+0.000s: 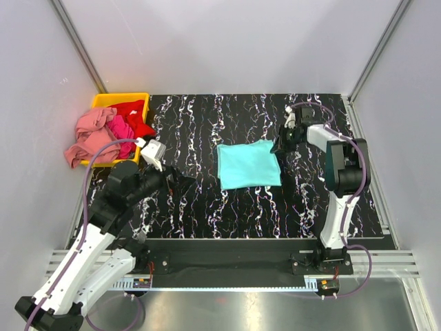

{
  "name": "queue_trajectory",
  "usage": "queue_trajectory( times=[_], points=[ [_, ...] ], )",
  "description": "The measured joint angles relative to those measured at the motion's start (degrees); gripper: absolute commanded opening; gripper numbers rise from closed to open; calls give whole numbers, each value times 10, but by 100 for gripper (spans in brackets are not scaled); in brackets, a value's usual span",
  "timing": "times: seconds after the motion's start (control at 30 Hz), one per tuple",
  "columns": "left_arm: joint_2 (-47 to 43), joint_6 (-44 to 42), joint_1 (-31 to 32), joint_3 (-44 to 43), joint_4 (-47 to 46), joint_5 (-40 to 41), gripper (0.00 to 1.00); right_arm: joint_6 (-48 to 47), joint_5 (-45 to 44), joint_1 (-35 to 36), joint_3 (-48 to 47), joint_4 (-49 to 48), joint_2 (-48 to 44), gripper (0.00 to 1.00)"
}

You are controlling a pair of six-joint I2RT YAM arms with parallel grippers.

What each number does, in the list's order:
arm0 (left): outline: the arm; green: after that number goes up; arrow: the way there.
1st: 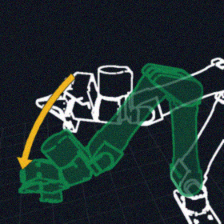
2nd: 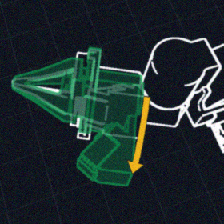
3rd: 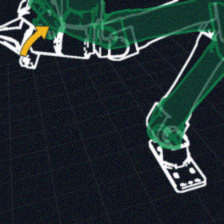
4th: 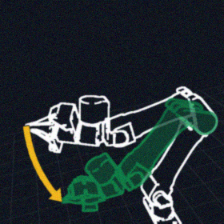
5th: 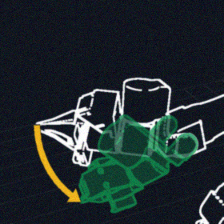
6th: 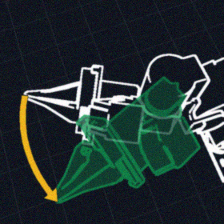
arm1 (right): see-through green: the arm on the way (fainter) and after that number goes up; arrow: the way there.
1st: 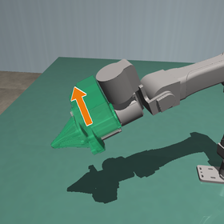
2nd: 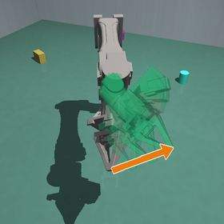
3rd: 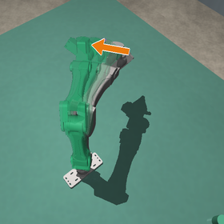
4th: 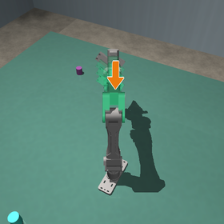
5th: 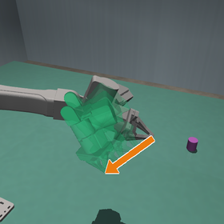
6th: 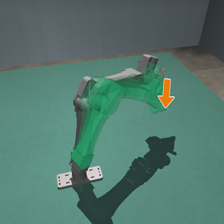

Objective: Fold and stack the t-shirts
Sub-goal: Neatly place the folded tshirt to the corner

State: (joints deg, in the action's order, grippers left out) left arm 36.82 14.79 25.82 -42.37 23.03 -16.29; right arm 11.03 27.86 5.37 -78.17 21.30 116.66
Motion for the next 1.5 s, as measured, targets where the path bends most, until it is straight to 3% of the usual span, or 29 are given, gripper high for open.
queue_trajectory(
  times=[0.13, 0.33, 0.5, 0.63, 0.7, 0.87, 1.03, 1.33, 1.43, 1.5],
  points=[
    [0, 0, 0, 0, 0, -3, 99, -29, -54, -18, -86, 51, 42, 0],
    [-10, 0, 0, 6, 4, -4, 99, -57, -124, -101, -225, 117, 127, 0],
    [-10, -1, 0, 8, 5, -3, 99, -92, -204, -151, -419, 157, 235, 0],
    [-1, -1, 0, 8, 7, -3, 99, -117, -257, -162, -646, 196, 357, 0],
    [6, -1, 0, 8, 8, -3, 99, -133, -282, -164, -696, 192, 386, 0],
    [35, -5, 0, 8, 9, 1, 99, -195, -305, -169, -669, 120, 388, 0],
    [69, -12, 0, 8, 10, 1, 99, -256, -332, -171, -729, 71, 440, 0],
    [89, 5, 0, 8, -13, -7, 99, -320, -344, -184, -733, -23, 456, 1],
    [96, 12, 0, 8, -27, -9, 99, -324, -341, -194, -733, -37, 456, 9],
    [102, 16, 0, 8, -34, -10, 99, -326, -334, -199, -733, -46, 456, 34]
  ],
)
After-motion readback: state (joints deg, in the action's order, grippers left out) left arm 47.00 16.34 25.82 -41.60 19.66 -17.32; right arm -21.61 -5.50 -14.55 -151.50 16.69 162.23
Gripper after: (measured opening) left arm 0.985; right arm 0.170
